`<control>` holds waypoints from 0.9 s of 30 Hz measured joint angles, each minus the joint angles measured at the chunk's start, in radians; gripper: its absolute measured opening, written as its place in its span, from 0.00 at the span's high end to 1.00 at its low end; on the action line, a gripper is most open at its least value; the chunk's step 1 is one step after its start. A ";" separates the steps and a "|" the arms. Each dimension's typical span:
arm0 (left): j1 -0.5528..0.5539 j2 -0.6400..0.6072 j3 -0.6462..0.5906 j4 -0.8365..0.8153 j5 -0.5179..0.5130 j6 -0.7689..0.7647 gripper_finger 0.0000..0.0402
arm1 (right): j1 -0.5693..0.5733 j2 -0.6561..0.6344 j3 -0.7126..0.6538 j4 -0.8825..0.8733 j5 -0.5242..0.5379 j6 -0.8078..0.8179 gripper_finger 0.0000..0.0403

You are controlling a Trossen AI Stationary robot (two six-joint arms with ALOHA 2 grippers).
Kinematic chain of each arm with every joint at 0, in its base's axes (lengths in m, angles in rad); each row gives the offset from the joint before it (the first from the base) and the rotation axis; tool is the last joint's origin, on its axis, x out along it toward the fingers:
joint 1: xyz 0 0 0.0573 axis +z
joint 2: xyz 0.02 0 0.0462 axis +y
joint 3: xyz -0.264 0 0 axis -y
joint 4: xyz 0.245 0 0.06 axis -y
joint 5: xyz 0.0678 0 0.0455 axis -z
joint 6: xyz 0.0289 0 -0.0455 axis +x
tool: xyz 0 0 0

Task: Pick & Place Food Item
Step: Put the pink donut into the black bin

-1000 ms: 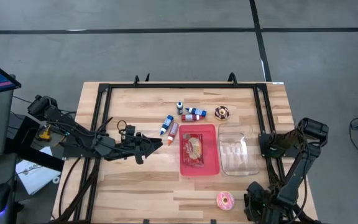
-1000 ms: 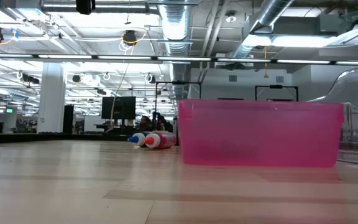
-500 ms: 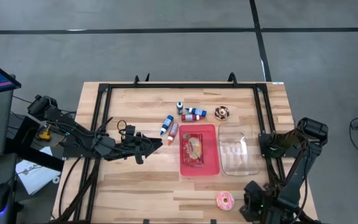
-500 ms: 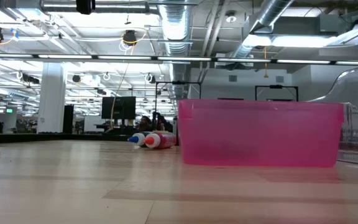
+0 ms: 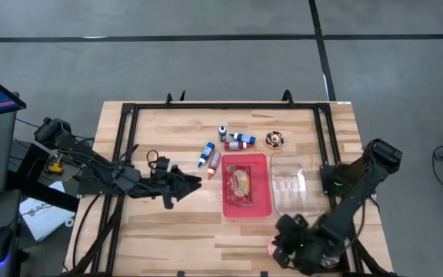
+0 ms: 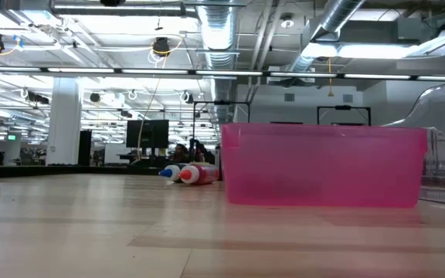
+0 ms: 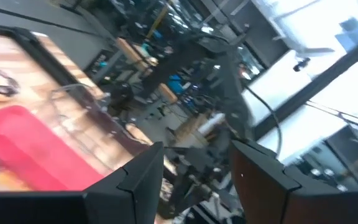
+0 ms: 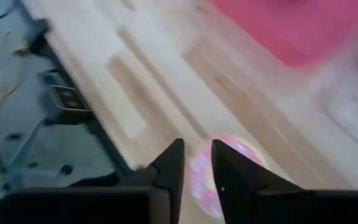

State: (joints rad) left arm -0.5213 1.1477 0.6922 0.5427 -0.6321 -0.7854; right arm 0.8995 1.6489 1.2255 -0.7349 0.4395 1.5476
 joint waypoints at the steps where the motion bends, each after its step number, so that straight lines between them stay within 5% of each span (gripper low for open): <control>1: 0.000 0.000 0.000 0.006 0.019 0.008 0.56 | -0.020 0.000 0.000 0.036 -0.025 -0.056 0.77; 10: -0.087 -0.017 0.000 0.007 0.132 0.254 0.56 | -0.155 0.006 -0.001 0.050 -0.284 -0.304 0.68; 21: -0.164 -0.141 0.000 -0.121 0.125 0.341 0.56 | -0.175 0.070 -0.001 0.136 -0.483 0.055 0.62; 27: -0.176 -0.192 0.000 -0.150 0.126 0.368 0.56 | -0.166 0.191 0.087 0.186 -0.487 0.184 0.65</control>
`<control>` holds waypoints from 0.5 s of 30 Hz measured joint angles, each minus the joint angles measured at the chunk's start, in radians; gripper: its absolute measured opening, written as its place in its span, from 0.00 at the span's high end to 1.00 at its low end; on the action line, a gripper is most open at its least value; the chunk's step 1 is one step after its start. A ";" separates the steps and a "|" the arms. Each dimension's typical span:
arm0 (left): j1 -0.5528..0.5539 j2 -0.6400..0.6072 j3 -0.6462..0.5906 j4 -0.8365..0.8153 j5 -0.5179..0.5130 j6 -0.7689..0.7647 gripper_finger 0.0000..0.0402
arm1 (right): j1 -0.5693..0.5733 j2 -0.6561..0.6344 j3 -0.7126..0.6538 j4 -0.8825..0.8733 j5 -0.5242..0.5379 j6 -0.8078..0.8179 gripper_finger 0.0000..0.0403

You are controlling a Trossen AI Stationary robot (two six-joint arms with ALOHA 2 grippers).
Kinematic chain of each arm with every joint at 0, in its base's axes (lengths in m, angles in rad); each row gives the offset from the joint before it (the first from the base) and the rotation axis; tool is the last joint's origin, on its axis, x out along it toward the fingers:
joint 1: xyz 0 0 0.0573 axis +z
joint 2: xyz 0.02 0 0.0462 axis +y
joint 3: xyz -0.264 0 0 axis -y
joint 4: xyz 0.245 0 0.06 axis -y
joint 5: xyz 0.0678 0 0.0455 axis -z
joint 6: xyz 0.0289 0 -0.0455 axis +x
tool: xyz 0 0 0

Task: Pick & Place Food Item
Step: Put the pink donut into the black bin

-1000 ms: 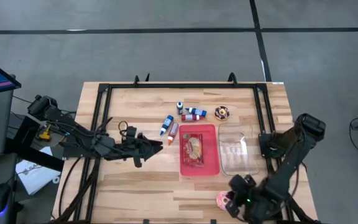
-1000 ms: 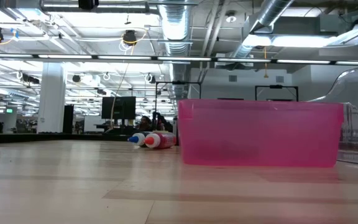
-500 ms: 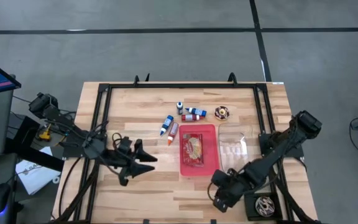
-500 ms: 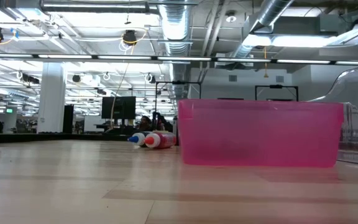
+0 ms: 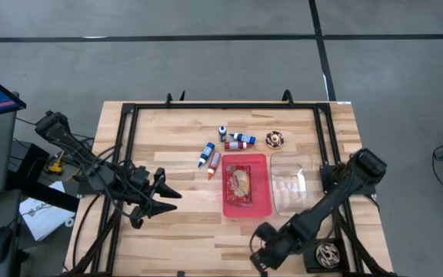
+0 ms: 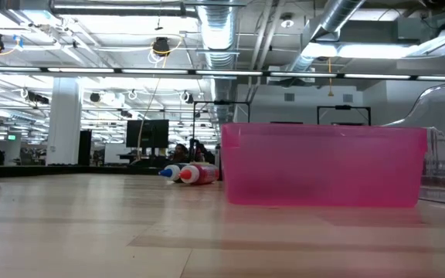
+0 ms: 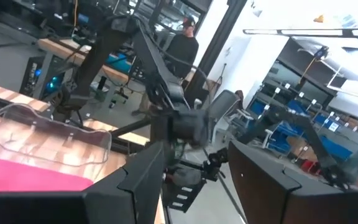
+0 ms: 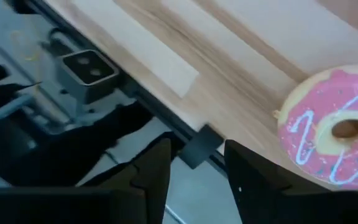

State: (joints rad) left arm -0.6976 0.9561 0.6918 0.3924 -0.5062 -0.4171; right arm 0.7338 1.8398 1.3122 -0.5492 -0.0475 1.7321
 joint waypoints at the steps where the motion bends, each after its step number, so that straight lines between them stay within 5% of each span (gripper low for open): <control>1: 0.001 -0.007 0.000 -0.010 0.000 0.001 0.56 | 0.000 0.027 0.034 -0.024 0.000 0.007 0.66; 10: 0.001 -0.032 0.000 -0.040 0.038 0.040 0.56 | 0.029 0.241 0.417 -0.182 0.027 0.097 0.68; 15: 0.001 -0.034 0.000 -0.081 0.044 0.043 0.56 | 0.025 0.310 0.666 -0.566 0.051 0.101 0.68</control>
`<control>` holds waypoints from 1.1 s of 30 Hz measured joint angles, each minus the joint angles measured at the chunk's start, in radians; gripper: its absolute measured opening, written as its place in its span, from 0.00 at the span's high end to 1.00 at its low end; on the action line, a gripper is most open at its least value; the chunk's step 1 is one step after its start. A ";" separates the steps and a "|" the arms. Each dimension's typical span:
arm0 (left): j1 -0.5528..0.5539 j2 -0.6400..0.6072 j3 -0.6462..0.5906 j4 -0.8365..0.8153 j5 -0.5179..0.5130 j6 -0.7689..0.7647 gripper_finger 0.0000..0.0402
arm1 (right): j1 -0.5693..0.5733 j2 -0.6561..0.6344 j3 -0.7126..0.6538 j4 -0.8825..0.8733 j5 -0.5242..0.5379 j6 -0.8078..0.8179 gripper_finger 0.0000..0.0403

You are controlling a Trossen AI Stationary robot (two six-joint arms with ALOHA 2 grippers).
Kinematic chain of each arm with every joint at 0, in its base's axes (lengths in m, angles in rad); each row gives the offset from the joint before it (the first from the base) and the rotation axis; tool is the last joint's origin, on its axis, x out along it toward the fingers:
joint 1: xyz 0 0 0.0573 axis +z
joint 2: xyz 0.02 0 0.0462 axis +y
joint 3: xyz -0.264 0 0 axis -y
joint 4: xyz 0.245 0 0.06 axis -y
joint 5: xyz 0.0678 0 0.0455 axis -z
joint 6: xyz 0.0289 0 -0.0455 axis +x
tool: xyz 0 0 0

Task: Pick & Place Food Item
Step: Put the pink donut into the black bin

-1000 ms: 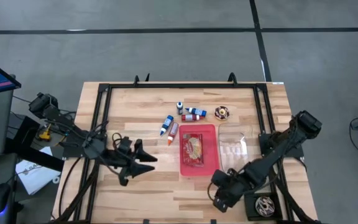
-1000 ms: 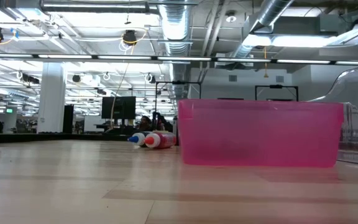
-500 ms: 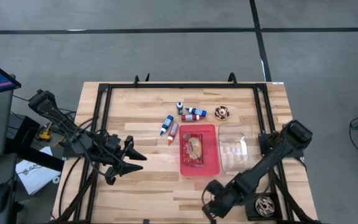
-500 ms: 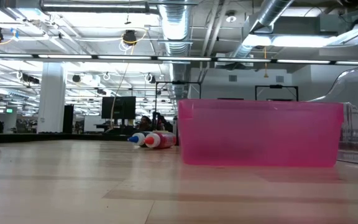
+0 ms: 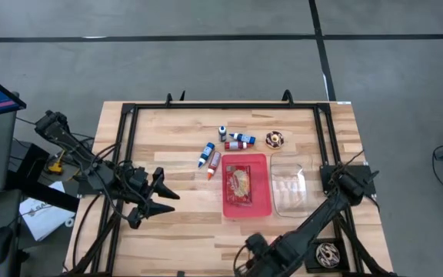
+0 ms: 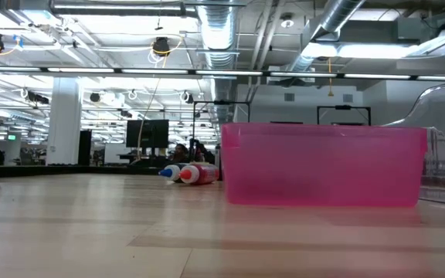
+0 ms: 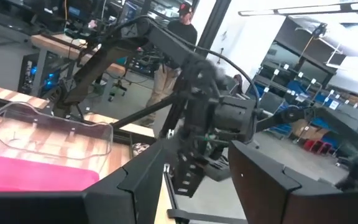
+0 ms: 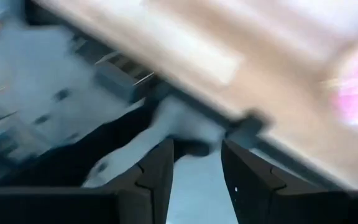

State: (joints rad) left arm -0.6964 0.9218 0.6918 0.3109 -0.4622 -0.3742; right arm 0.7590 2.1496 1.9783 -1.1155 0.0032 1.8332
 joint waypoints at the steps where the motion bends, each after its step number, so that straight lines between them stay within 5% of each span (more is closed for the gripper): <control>1: 0.000 0.000 0.000 -0.001 0.000 0.002 0.56 | 0.003 0.014 0.037 -0.092 0.005 0.000 0.68; 7: 0.012 0.000 0.000 -0.005 0.000 0.004 0.56 | 0.044 0.097 0.075 -0.234 -0.009 -0.018 0.64; 18: 0.013 0.000 0.000 0.011 0.000 -0.005 0.56 | 0.010 0.161 0.049 -0.274 -0.038 0.018 0.35; 33: 0.071 0.000 0.000 0.050 0.000 -0.031 0.56 | 0.027 0.162 -0.024 -0.280 0.020 -0.039 0.41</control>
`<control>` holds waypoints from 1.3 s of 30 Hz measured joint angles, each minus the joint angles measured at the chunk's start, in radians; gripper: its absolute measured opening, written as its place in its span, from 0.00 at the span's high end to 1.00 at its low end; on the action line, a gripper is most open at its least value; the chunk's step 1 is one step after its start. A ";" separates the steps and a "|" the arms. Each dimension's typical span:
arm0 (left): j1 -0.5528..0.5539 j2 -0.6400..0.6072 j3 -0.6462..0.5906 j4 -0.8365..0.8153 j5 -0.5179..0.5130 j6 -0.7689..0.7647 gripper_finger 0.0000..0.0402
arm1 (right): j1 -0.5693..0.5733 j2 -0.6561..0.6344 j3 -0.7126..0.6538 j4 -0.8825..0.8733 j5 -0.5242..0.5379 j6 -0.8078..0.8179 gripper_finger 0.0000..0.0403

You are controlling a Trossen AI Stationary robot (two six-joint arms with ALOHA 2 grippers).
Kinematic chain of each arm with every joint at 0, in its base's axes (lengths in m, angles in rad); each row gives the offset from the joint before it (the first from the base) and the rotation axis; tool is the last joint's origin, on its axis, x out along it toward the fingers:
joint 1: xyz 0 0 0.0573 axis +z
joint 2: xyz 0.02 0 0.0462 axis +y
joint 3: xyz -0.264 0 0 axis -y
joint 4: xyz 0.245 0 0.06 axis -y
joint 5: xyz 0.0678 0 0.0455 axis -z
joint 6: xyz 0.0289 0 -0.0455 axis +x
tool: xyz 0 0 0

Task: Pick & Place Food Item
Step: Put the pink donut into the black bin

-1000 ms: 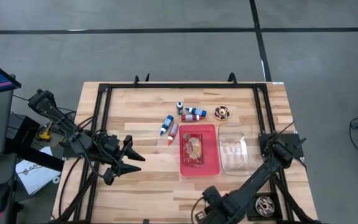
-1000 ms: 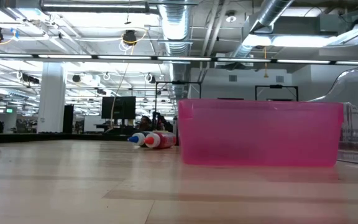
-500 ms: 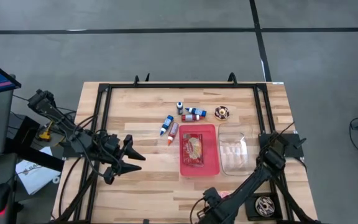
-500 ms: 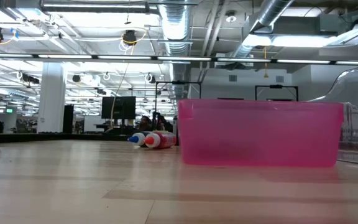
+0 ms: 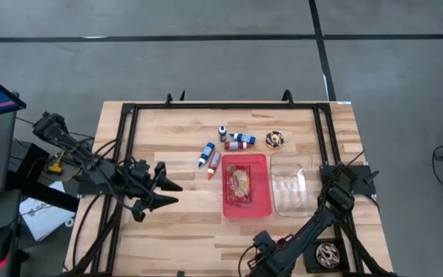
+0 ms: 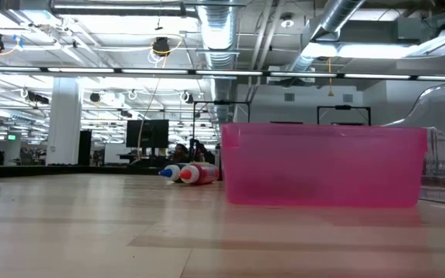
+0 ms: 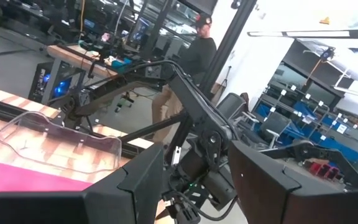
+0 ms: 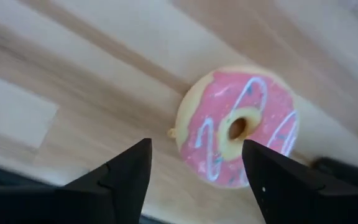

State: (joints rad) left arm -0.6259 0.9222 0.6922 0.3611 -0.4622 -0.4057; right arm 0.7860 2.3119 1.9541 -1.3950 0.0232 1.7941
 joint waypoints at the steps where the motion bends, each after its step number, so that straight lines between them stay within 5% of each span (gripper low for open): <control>1: 0.005 0.000 0.000 0.000 0.000 -0.002 0.56 | 0.000 0.000 0.000 -0.008 0.005 -0.008 0.42; 23: 0.023 0.000 0.000 0.014 -0.002 -0.035 0.56 | 0.020 -0.003 -0.141 0.150 -0.003 -0.002 0.54; 39: 0.023 0.000 0.000 0.014 -0.004 -0.044 0.56 | 0.017 -0.126 -0.144 0.053 0.054 0.059 0.70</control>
State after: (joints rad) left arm -0.6025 0.9226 0.6926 0.3752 -0.4660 -0.4500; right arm 0.8032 2.1857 1.8100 -1.3415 0.0769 1.8530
